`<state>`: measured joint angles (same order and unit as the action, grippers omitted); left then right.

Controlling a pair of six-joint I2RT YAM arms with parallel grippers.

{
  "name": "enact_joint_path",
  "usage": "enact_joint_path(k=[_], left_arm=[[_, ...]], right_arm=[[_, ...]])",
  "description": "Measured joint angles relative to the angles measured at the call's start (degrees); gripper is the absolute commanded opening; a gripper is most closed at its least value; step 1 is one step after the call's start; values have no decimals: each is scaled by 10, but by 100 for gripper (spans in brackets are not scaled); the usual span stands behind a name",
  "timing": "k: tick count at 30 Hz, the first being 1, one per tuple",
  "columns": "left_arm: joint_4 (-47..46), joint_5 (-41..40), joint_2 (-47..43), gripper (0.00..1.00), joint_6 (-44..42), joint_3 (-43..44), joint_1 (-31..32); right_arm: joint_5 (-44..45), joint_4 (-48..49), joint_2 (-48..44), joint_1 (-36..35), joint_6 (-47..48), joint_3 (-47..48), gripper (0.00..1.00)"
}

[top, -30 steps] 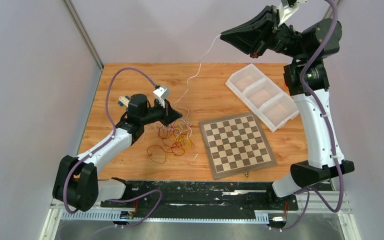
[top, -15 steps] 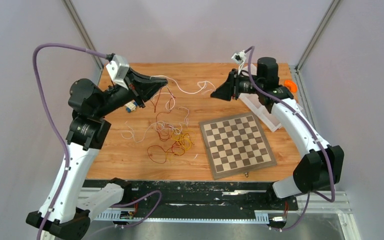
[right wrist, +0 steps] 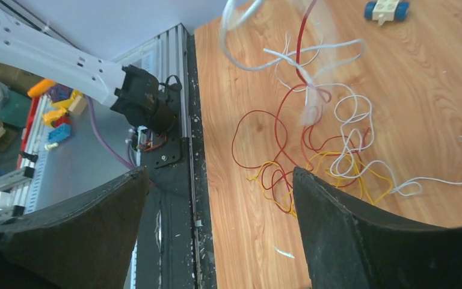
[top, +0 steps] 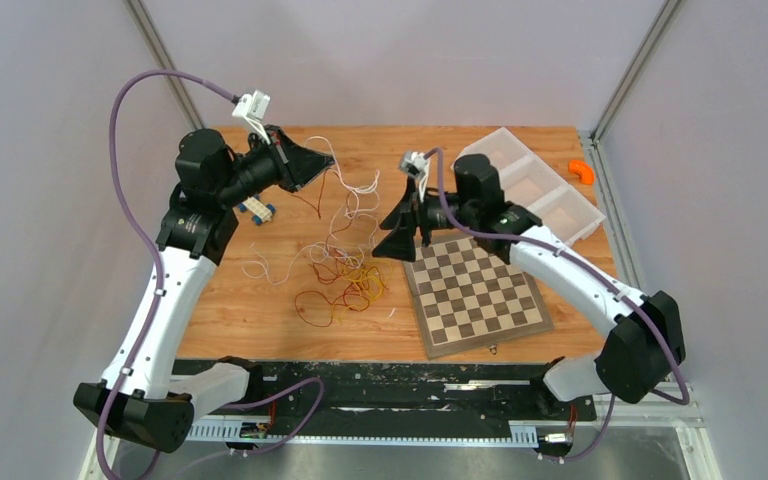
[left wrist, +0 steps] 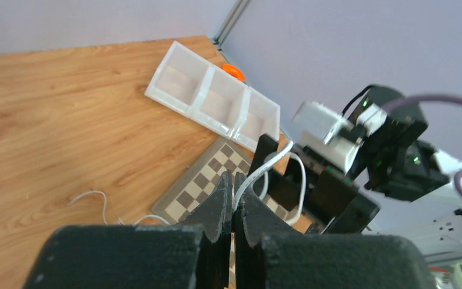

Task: Untangle the cables

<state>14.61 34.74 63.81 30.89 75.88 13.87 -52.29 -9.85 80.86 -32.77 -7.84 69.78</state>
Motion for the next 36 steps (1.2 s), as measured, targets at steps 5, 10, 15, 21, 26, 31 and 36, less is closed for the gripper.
enact_joint_path(k=[5,10,15,21,26,31,36], left_arm=[[-10,3,0,0,54,-12,-13],[-34,26,0,2,85,-12,-24],[-58,49,0,2,106,-12,-27],[-71,64,1,2,115,-12,-27],[-76,76,4,2,119,-11,-27],[-76,78,11,5,118,0,-27],[-69,75,21,11,98,36,-32]], right_arm=[[76,77,18,-43,21,-43,82],[122,157,48,-38,40,-55,80],[119,235,69,-47,32,-67,77],[108,282,88,-67,37,-67,56],[104,302,116,-69,48,-61,11],[101,305,128,-69,54,-59,0],[103,307,129,-69,56,-60,0]])
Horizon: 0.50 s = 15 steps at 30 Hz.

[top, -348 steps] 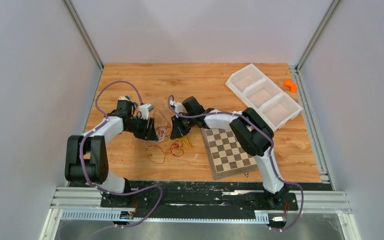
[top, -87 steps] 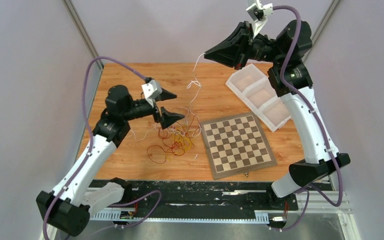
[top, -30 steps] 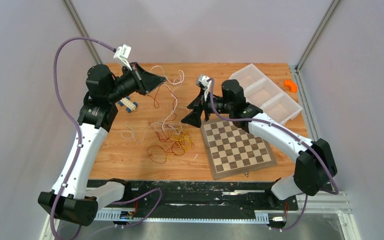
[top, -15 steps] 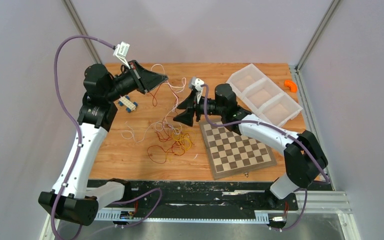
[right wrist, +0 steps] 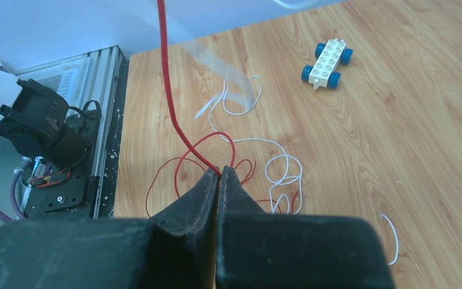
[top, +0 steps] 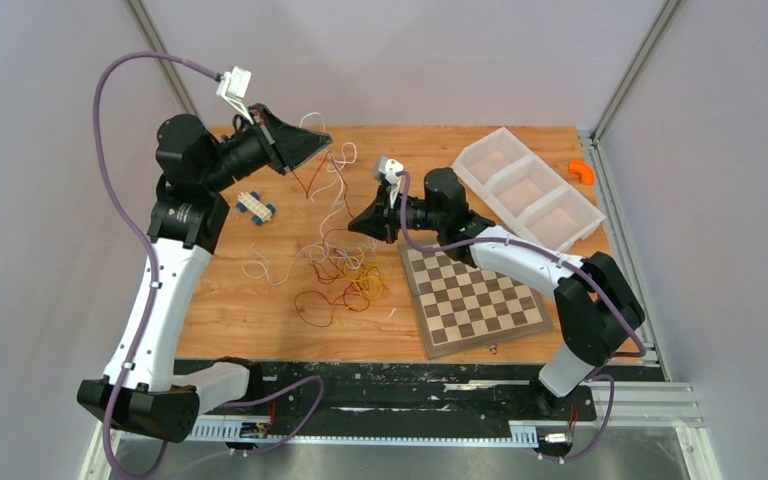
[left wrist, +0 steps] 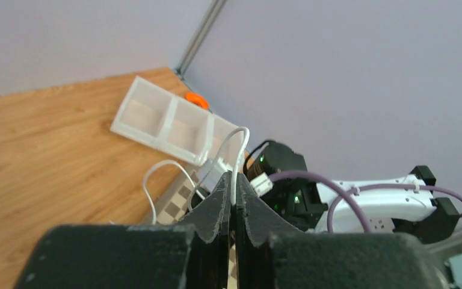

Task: Untangle the cables

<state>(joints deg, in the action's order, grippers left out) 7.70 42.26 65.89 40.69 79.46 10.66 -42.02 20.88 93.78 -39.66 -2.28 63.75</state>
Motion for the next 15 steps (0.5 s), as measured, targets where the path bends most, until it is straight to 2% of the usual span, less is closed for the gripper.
enact_joint_path(k=[5,7,8,10,15], left_arm=[[22,-27,17,19,-47,79,-12],[30,-39,21,15,-65,108,-15],[32,-45,22,7,-73,119,-17],[34,-53,22,0,-88,134,-20],[36,-76,23,0,-111,144,-31]], right_arm=[[15,2,16,0,19,-33,0],[22,-3,32,0,33,-61,0],[26,-7,40,0,40,-71,0],[34,-19,61,0,56,-87,0],[45,-63,103,0,94,-88,0]])
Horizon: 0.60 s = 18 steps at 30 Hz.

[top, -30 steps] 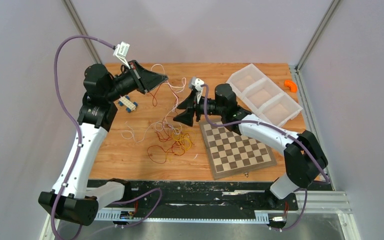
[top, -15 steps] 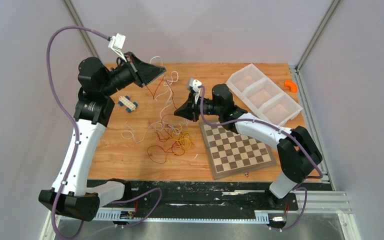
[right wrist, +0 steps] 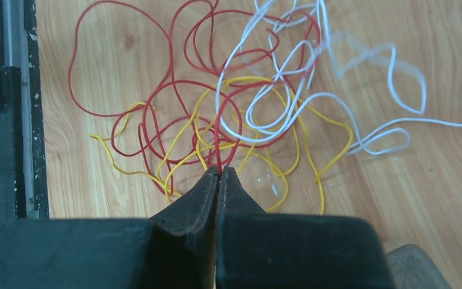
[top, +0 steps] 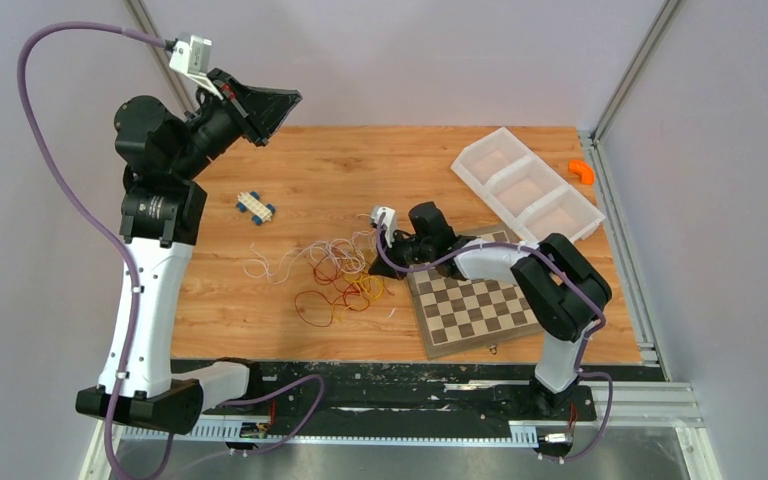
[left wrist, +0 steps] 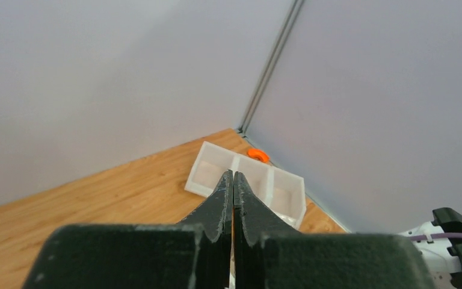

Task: Untangle the cables

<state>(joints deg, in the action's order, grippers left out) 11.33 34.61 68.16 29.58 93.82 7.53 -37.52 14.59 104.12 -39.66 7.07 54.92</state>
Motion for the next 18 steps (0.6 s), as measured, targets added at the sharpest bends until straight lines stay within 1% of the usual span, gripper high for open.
enact_joint_path(k=[1,3,4,5,6,7,8,9,10,11,12,14,16,18], left_arm=[[0,-3,0,0,-2,0,-2],[3,-5,0,13,-7,0,-4],[8,-5,0,24,-16,0,-5],[12,-1,0,28,-28,-2,-5],[17,4,-1,36,-45,-5,-5],[33,16,-5,39,-73,-18,-6],[49,26,-9,48,-97,-31,-7],[65,37,-14,53,-122,-51,-8],[80,46,-20,63,-146,-82,-9],[95,54,-26,67,-166,-115,-11],[108,60,-27,73,-183,-147,-14],[125,70,-25,79,-214,-228,-21],[141,78,-16,82,-240,-303,-28],[146,85,-5,82,-258,-364,-32]], right_arm=[[0,-9,3,0,4,3,0],[0,-29,7,0,14,11,0],[-1,-35,6,0,18,14,0],[-2,-38,4,0,21,16,0],[-5,-42,1,0,24,18,0],[-7,-47,-5,0,26,18,0],[-10,-53,-12,0,27,18,0],[-13,-57,-21,0,28,19,0],[-16,-62,-29,0,30,22,0],[-19,-65,-36,0,30,27,0],[-22,-68,-42,0,30,32,0],[-29,-71,-53,0,29,44,0],[-35,-73,-64,0,29,58,0],[-40,-75,-71,0,28,71,0]])
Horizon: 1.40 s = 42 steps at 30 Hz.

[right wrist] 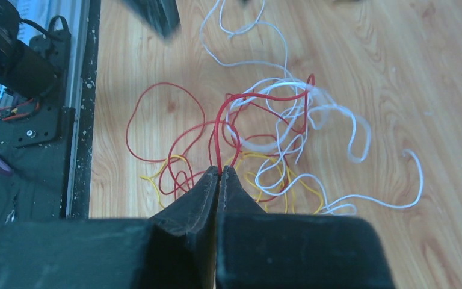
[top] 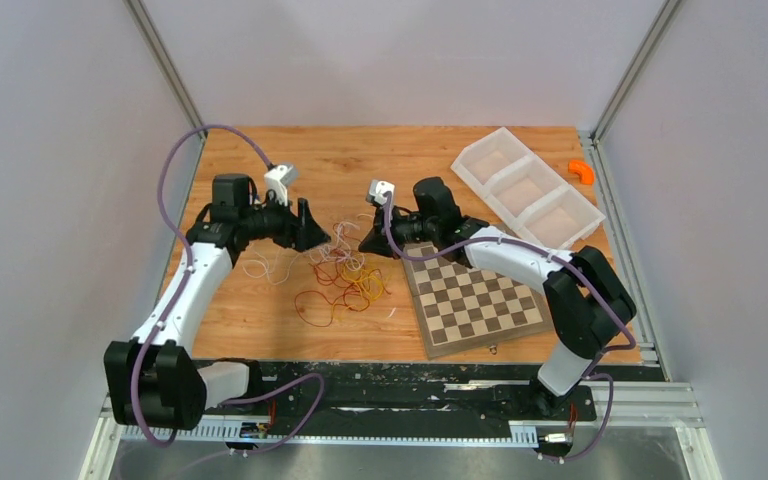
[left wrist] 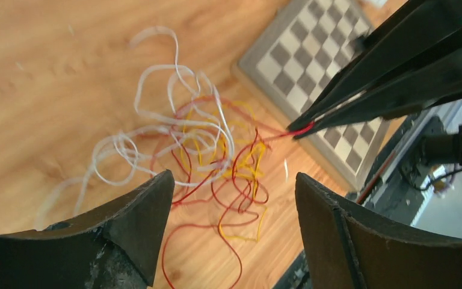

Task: Untangle the cables

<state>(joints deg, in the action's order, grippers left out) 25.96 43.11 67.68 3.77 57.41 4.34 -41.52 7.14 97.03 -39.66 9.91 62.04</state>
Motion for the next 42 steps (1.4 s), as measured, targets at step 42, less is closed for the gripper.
enact_joint_path(k=[42], left_arm=[[151,-53,421,77,-334,244,-1]], right_arm=[[-30,-146,-52,0,73,-86,0]])
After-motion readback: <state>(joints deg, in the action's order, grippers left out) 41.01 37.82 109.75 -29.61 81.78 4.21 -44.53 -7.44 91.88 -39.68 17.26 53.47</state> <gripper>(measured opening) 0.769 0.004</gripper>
